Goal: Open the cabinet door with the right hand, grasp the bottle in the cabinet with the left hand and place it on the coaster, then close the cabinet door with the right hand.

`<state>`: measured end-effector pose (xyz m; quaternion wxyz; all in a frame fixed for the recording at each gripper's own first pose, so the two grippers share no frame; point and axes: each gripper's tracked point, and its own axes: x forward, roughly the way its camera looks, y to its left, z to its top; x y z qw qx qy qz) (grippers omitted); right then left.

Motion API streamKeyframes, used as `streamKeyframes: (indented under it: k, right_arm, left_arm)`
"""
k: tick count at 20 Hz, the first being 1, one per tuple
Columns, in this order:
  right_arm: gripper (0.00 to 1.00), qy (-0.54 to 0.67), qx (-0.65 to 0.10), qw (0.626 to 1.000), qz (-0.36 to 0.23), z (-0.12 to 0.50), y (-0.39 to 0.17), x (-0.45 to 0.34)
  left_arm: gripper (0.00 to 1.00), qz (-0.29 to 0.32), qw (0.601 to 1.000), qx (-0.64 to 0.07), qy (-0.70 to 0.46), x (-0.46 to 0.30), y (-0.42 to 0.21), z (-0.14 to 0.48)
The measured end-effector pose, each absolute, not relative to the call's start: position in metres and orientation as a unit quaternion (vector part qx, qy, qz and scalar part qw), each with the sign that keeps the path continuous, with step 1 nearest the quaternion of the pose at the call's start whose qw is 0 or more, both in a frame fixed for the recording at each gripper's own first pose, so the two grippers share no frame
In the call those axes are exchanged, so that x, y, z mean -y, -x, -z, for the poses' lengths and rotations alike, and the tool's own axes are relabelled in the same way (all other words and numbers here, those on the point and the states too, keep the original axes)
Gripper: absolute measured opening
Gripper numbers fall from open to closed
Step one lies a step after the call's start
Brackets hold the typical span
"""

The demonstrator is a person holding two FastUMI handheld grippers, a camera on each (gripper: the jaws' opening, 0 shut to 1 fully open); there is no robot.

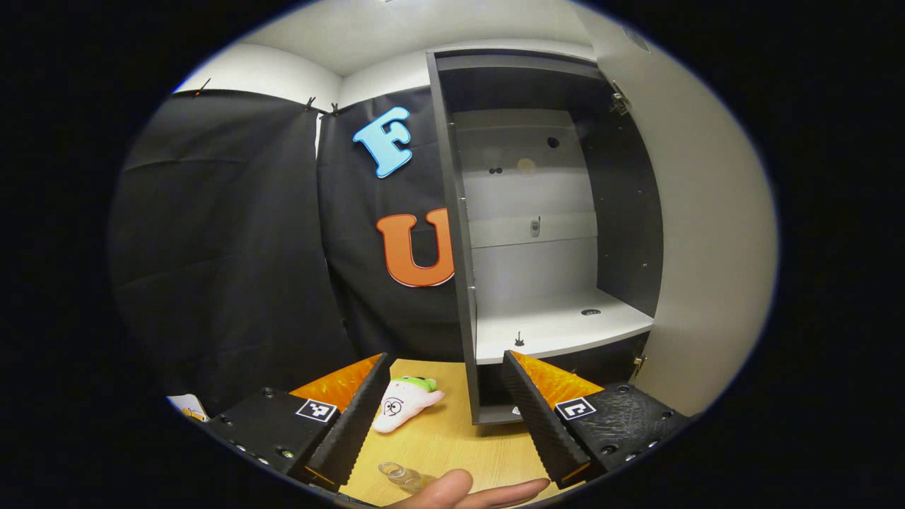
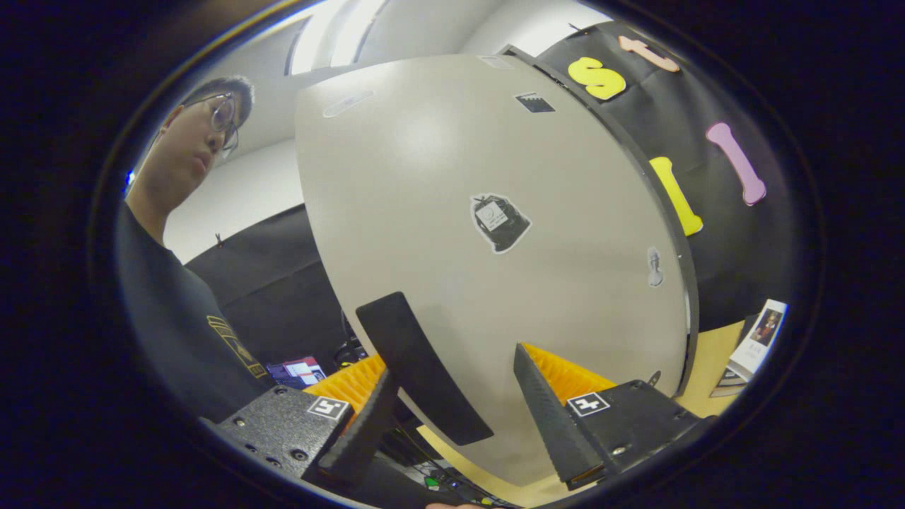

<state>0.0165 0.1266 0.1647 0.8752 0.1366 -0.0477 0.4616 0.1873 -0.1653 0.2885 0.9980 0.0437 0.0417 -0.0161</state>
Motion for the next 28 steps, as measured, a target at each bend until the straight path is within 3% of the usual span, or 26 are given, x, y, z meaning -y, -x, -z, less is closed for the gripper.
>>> streamKeyframes:
  k: [3,5,7,16,27,28]
  right_arm:
    - [0.99,-0.133,0.044,0.872,-0.470,-0.170,-0.019,-0.137]
    - [0.90,-0.127,0.044,0.864,-0.486,-0.171,-0.017,-0.145]
    - [0.88,-0.134,0.038,0.859,-0.493,-0.170,-0.021,-0.151]
    - [0.89,-0.100,0.040,0.874,-0.473,-0.179,-0.039,-0.185]
    - [0.89,-0.127,0.024,0.866,-0.483,-0.188,-0.061,-0.221]
    - [0.89,-0.134,0.022,0.863,-0.486,-0.191,-0.064,-0.223]
  left_arm:
    - [0.96,0.004,0.998,-0.045,-0.045,0.152,-0.185,-0.284]
    - [0.96,-0.007,0.998,-0.046,-0.041,0.143,-0.184,-0.283]
    - [0.96,-0.016,0.998,-0.049,-0.038,0.134,-0.182,-0.280]
    - [0.96,-0.044,0.997,-0.057,-0.030,0.098,-0.180,-0.272]
    - [0.96,-0.063,0.995,-0.072,-0.003,0.059,-0.183,-0.263]
    - [1.00,-0.064,0.996,-0.069,-0.001,0.056,-0.184,-0.264]
